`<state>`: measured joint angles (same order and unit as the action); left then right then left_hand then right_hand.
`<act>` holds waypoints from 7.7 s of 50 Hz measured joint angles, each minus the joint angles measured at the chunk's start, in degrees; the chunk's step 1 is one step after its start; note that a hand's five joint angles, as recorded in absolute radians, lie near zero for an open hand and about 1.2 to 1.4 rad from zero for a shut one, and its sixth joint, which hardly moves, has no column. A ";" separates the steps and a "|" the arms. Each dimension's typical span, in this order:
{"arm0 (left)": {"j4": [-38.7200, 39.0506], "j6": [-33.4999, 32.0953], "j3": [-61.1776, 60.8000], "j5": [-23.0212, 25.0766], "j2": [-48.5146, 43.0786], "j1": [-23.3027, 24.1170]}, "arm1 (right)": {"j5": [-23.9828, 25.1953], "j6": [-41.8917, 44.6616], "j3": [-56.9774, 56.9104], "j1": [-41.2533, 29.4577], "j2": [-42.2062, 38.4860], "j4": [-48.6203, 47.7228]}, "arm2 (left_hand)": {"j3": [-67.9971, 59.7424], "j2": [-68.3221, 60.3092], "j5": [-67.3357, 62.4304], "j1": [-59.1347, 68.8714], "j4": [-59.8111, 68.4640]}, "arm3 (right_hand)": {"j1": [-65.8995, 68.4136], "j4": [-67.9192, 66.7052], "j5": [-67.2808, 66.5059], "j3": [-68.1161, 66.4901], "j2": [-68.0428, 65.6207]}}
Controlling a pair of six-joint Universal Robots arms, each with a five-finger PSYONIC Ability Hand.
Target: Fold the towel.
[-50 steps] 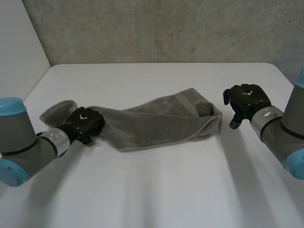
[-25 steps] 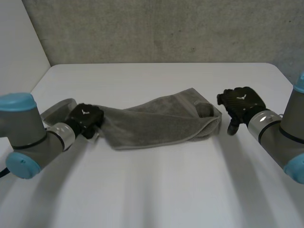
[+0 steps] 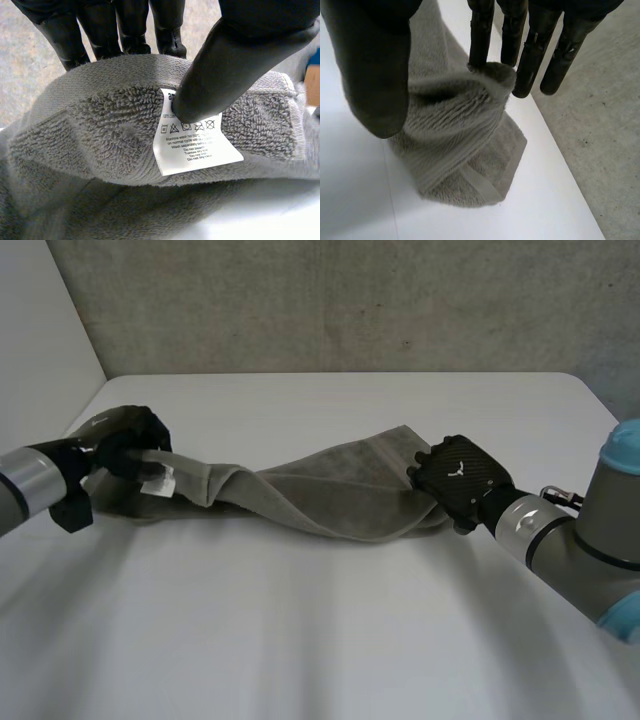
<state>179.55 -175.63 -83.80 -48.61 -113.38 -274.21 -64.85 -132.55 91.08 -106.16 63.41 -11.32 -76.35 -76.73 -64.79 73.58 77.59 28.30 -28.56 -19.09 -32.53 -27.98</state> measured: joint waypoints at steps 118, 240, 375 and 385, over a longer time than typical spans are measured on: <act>13.51 -6.60 -8.13 8.48 -1.08 -9.20 | -12.17 -0.87 -0.41 -6.49 3.66 10.05 | 59.04 59.59 59.96 -56.31 -60.13 | 48.09 -48.43 -47.70 -44.31 -48.23; 21.80 -17.79 -8.62 -35.93 -10.43 19.41 | -13.70 -18.03 11.43 3.91 -0.61 -4.62 | 13.69 13.79 12.20 -11.27 -14.49 | 29.84 -28.90 -28.55 -24.95 -29.81; 9.80 12.97 -15.86 14.47 16.52 -16.81 | -6.44 1.62 -2.28 15.73 29.00 25.92 | -0.85 -0.38 -0.49 0.52 0.54 | 47.99 -48.61 -47.92 -44.34 -48.14; 11.27 16.05 -14.53 14.96 13.55 -15.08 | -5.68 2.54 -3.97 13.87 20.27 24.31 | -1.03 -0.55 -1.03 0.53 0.54 | 47.99 -48.61 -48.19 -44.34 -48.79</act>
<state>190.83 -159.58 -98.34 -33.65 -99.83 -289.28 -70.53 -130.01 87.11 -92.29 83.67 13.00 -77.39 -77.28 -65.81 74.11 78.13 76.30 -77.17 -67.29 -76.86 -76.76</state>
